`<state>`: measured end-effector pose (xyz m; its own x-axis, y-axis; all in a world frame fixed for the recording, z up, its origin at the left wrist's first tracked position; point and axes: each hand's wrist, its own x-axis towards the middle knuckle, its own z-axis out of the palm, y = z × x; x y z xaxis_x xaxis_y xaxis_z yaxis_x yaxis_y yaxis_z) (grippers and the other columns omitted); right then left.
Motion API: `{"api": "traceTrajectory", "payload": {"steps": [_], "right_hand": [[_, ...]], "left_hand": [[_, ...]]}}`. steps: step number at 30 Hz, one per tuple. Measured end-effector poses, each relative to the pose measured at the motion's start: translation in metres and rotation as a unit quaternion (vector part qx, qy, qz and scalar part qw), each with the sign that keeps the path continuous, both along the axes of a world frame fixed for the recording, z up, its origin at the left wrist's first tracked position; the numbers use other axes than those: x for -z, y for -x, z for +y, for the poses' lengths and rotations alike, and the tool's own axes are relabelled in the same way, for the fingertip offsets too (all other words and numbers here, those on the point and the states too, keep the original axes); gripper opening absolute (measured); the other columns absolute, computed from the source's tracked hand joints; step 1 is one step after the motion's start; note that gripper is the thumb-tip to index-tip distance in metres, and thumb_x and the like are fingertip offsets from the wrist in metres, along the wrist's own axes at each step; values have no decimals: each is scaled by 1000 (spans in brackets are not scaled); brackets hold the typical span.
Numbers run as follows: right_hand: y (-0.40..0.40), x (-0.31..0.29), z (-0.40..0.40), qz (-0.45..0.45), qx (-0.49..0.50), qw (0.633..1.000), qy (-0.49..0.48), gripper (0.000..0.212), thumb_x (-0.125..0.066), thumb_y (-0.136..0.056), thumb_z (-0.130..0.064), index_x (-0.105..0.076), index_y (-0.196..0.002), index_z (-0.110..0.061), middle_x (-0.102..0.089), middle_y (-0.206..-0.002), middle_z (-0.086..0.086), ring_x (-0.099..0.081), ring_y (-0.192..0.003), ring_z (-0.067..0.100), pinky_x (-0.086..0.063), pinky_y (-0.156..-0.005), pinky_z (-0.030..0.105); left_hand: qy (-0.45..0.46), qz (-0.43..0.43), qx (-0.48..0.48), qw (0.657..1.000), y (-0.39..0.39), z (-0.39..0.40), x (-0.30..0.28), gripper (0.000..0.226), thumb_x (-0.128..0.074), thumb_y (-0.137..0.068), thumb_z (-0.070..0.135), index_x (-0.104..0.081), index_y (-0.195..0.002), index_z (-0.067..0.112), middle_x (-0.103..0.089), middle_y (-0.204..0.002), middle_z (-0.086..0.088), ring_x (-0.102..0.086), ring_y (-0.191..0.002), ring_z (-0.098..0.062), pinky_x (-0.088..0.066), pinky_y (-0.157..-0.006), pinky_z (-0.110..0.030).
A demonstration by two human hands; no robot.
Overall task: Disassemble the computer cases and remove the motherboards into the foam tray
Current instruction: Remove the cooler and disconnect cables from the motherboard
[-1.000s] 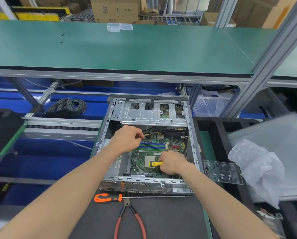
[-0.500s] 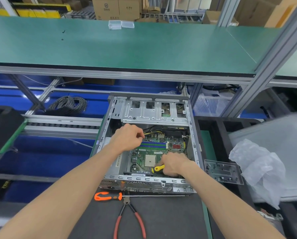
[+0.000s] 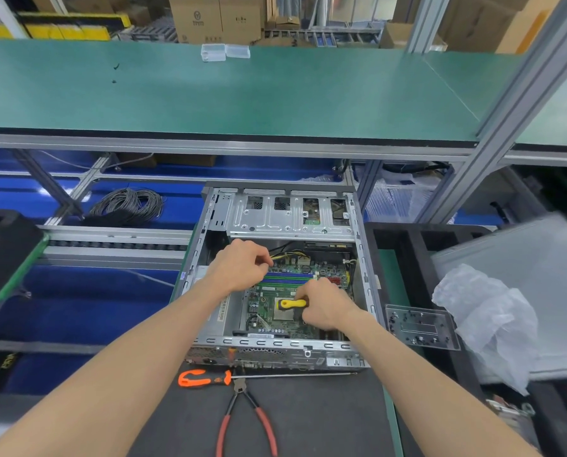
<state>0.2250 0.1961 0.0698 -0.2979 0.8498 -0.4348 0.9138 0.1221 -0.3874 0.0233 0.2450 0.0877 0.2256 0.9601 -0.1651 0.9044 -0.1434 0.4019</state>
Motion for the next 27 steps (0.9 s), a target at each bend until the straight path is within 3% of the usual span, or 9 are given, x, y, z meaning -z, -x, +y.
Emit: {"api": "traceTrajectory", "payload": {"steps": [2,5,8,11,15,17,21,27], "right_hand": [[0,-4,1,48,18,999,-14,31,-59,-81,-15,-72,-109,-18,-69,-92,8,-60,-69,22,-57,-64,38],[2,-13,4,102,26,994,-35,23,-61,-87,-18,-74,-106,-14,-71,-89,11,-53,-59,19,-55,-61,37],[4,-24,6,116,10,992,-46,24,-64,-90,-22,-74,-110,-11,-70,-97,9,-59,-68,20,-45,-59,27],[5,-31,4,115,2,992,-48,26,-65,-91,-22,-74,-113,-11,-67,-99,7,-61,-86,29,-46,-70,33],[4,-36,-1,104,-10,993,-48,24,-67,-91,-23,-75,-110,-10,-69,-97,13,-61,-88,33,-50,-74,39],[2,-40,-4,100,-13,993,-56,24,-68,-91,-24,-76,-108,-10,-69,-96,12,-61,-90,33,-49,-76,39],[0,-53,-10,106,-21,991,-78,25,-73,-87,-27,-75,-110,-16,-68,-95,1,-61,-84,19,-47,-75,31],[-4,-70,-31,116,-57,985,-118,17,-78,-81,-31,-74,-97,-27,-61,-80,-15,-56,-76,6,-47,-71,30]], "left_hand": [[-7,-22,-8,1000,1,-1,0,21,-58,-88,24,-75,-92,37,-69,-75,19,-63,-64,-5,-58,-67,-31],[-14,-37,-14,999,3,-2,1,20,-60,-88,23,-74,-89,37,-64,-66,23,-61,-60,-2,-55,-63,-27],[-14,-38,-12,999,1,-4,-1,20,-60,-87,26,-72,-86,42,-64,-66,25,-60,-60,-2,-49,-59,-24],[-28,-51,-11,998,-2,-7,-2,19,-60,-86,29,-72,-84,43,-64,-66,24,-58,-58,-3,-43,-57,-24],[-37,-75,27,996,-5,-15,-1,19,-60,-87,28,-74,-86,40,-64,-65,22,-54,-52,1,-38,-54,-24],[-40,-81,48,995,-4,-19,-1,19,-60,-89,24,-76,-91,35,-67,-73,19,-56,-57,0,-43,-59,-27],[-73,-104,30,992,1,-24,-3,19,-61,-91,19,-78,-95,25,-73,-93,8,-62,-87,-12,-49,-83,-31],[-56,-89,25,994,5,-29,-6,17,-62,-91,20,-77,-95,26,-74,-98,6,-65,-83,-13,-54,-81,-36]]}}
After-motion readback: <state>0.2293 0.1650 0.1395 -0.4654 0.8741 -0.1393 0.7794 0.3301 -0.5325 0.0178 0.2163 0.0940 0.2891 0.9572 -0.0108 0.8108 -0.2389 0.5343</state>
